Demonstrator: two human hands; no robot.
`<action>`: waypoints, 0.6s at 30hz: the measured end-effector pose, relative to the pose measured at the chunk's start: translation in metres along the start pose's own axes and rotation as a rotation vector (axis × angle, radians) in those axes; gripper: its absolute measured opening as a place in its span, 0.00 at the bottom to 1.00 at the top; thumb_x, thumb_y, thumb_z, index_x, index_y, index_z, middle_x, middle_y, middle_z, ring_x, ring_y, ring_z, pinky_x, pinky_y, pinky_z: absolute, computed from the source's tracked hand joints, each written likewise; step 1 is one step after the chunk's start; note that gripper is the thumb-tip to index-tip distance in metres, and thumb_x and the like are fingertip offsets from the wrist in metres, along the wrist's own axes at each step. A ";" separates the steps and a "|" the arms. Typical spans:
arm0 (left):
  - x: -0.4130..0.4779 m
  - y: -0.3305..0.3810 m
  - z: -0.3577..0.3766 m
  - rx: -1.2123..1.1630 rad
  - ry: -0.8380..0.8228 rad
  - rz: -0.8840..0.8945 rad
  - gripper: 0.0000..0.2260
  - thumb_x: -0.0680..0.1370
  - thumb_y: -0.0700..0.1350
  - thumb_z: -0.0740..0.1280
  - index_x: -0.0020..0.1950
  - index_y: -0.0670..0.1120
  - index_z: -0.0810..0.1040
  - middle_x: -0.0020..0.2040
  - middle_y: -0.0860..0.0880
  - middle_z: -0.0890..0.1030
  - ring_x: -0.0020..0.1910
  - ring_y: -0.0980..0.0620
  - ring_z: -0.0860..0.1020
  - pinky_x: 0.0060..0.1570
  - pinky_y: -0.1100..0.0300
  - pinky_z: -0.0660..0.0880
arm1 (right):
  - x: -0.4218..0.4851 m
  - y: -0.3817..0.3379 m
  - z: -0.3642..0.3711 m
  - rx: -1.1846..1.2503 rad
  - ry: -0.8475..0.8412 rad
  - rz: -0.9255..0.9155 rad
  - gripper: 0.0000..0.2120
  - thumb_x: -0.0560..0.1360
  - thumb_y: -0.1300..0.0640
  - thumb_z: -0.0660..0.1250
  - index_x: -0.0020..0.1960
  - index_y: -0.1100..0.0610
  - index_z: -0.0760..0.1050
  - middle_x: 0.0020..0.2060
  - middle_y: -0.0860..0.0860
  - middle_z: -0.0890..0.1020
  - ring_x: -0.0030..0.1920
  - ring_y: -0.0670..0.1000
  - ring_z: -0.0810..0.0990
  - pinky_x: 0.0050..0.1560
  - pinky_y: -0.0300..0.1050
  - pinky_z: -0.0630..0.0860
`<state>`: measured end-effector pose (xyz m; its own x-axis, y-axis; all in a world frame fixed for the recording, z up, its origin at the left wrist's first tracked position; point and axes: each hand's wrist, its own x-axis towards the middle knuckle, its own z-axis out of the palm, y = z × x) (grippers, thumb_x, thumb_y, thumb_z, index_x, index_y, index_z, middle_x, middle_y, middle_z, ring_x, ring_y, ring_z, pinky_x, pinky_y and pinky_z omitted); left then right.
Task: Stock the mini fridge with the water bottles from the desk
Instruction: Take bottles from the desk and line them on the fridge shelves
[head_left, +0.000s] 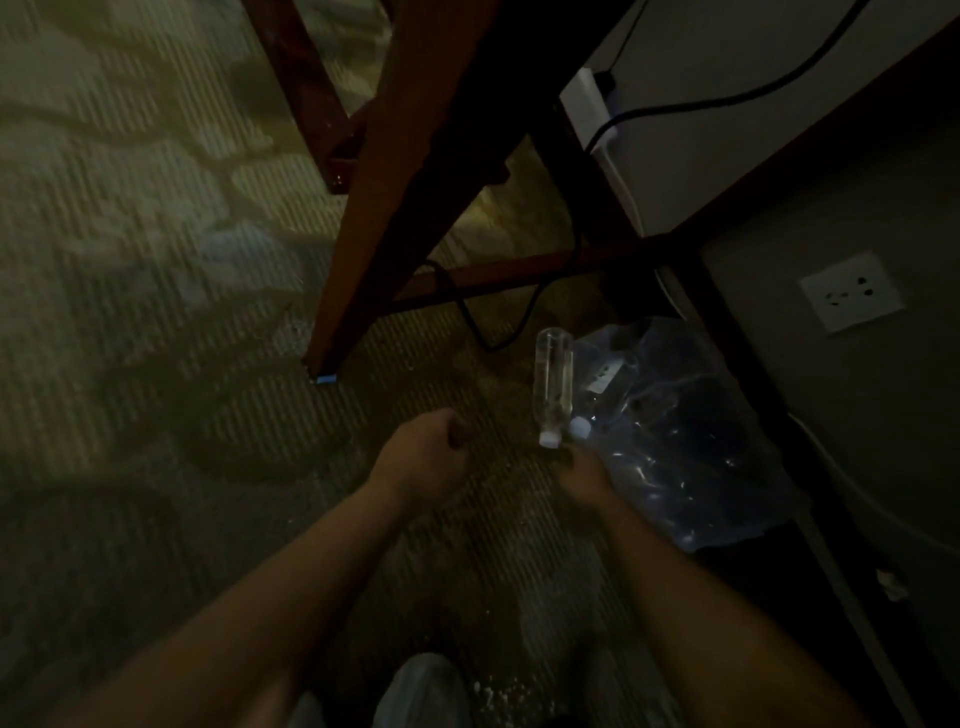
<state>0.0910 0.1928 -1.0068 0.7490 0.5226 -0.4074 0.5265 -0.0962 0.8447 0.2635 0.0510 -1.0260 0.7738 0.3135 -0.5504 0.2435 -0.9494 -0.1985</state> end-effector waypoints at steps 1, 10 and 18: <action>0.002 -0.008 0.002 -0.007 -0.010 -0.007 0.09 0.75 0.40 0.66 0.54 0.40 0.78 0.55 0.43 0.80 0.56 0.46 0.77 0.52 0.59 0.70 | 0.008 0.001 0.003 -0.007 0.011 -0.020 0.16 0.78 0.61 0.61 0.65 0.62 0.69 0.60 0.61 0.75 0.60 0.61 0.74 0.60 0.47 0.70; 0.002 -0.035 0.025 -0.126 -0.023 -0.049 0.09 0.75 0.40 0.66 0.54 0.40 0.78 0.52 0.44 0.81 0.52 0.47 0.78 0.46 0.63 0.69 | 0.048 -0.011 0.017 0.044 -0.077 -0.073 0.20 0.75 0.58 0.68 0.65 0.61 0.69 0.59 0.56 0.73 0.61 0.57 0.72 0.61 0.49 0.70; -0.008 -0.018 0.023 -0.145 -0.056 -0.057 0.10 0.75 0.39 0.67 0.55 0.41 0.78 0.54 0.44 0.81 0.54 0.47 0.79 0.52 0.60 0.72 | 0.019 -0.029 0.044 0.201 0.357 -0.136 0.10 0.72 0.62 0.69 0.49 0.54 0.71 0.52 0.57 0.78 0.55 0.56 0.76 0.53 0.47 0.73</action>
<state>0.0854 0.1707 -1.0266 0.7427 0.4756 -0.4714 0.5085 0.0575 0.8592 0.2450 0.0852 -1.0663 0.9050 0.3753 -0.2004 0.2654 -0.8661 -0.4236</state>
